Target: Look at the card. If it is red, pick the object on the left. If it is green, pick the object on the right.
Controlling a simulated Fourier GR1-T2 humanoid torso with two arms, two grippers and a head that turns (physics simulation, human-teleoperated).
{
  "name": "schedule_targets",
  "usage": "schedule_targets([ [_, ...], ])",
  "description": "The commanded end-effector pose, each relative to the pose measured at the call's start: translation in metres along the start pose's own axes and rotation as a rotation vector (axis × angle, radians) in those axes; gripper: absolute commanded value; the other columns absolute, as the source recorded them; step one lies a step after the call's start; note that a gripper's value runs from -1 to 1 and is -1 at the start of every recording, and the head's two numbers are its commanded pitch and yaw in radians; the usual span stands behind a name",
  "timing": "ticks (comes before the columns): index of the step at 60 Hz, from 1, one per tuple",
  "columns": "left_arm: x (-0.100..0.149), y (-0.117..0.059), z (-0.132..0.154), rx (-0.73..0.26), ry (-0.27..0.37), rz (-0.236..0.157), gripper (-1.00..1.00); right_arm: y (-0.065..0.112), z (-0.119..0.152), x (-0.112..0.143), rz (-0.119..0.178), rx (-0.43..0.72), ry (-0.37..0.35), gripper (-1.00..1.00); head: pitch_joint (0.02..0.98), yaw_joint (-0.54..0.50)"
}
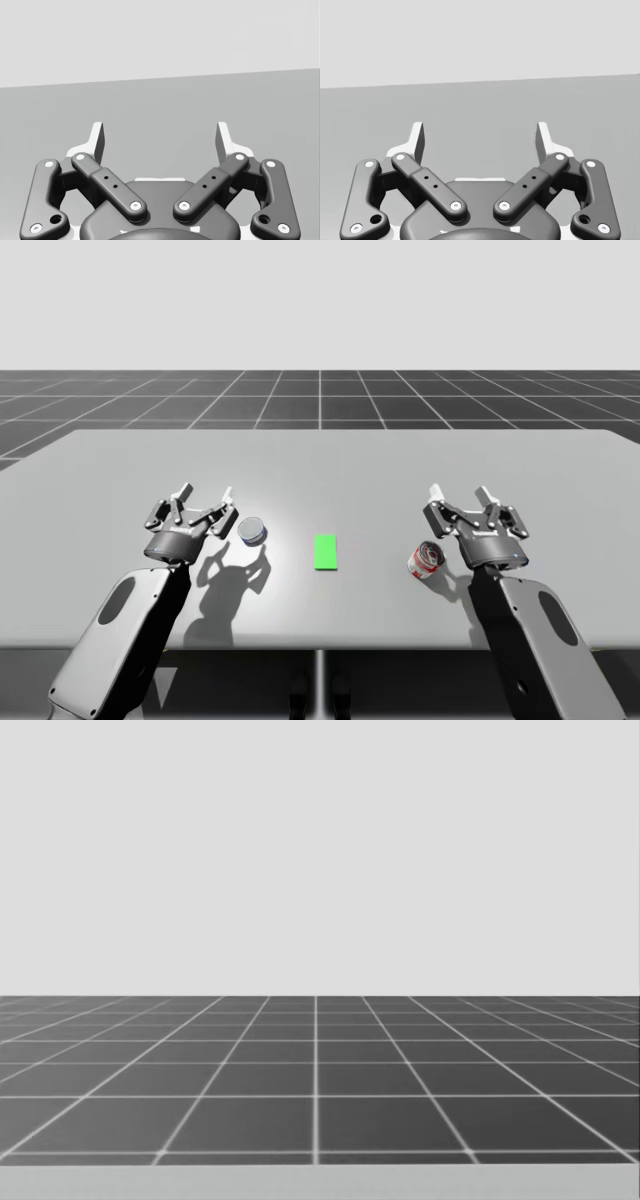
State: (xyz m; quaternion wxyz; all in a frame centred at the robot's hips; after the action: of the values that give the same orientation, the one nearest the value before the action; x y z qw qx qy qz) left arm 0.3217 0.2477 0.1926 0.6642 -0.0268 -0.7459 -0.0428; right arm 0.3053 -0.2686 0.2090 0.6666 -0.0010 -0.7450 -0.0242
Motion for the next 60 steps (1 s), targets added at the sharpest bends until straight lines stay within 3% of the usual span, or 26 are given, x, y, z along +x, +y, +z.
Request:
schedule_targets([
  [1,-0.0006,-0.0008,0.0,-0.001,0.001,-0.006,-1.0,0.0011,0.0027,-0.0006,-0.012,-0.047,-0.016,-1.0,0.068,-0.01],
  [4,-0.0009,-0.001,-0.0002,-0.001,0.002,-0.006,-1.0,0.002,0.0028,0.0002,0.016,-0.023,-0.019,-1.0,0.071,-0.01],
  [9,-0.0009,-0.0012,-0.0001,-0.001,0.002,-0.006,-1.0,0.0022,0.0014,-0.0009,0.027,0.005,-0.001,-1.0,0.079,-0.01],
  [23,-0.0002,-0.0017,0.0001,-0.001,0.001,-0.005,-1.0,0.0018,0.0004,0.0,0.012,0.002,0.005,-1.0,0.196,-0.02],
  [44,0.0003,-0.003,-0.0004,-0.007,-0.012,-0.012,-1.0,0.001,-0.0004,0.0012,0.016,-0.001,0.006,-1.0,0.531,-0.01],
  [60,0.0017,-0.0037,-0.0008,-0.017,-0.023,-0.018,-1.0,-0.0005,0.0001,0.0029,0.016,-0.003,0.003,-1.0,0.707,0.02],
])
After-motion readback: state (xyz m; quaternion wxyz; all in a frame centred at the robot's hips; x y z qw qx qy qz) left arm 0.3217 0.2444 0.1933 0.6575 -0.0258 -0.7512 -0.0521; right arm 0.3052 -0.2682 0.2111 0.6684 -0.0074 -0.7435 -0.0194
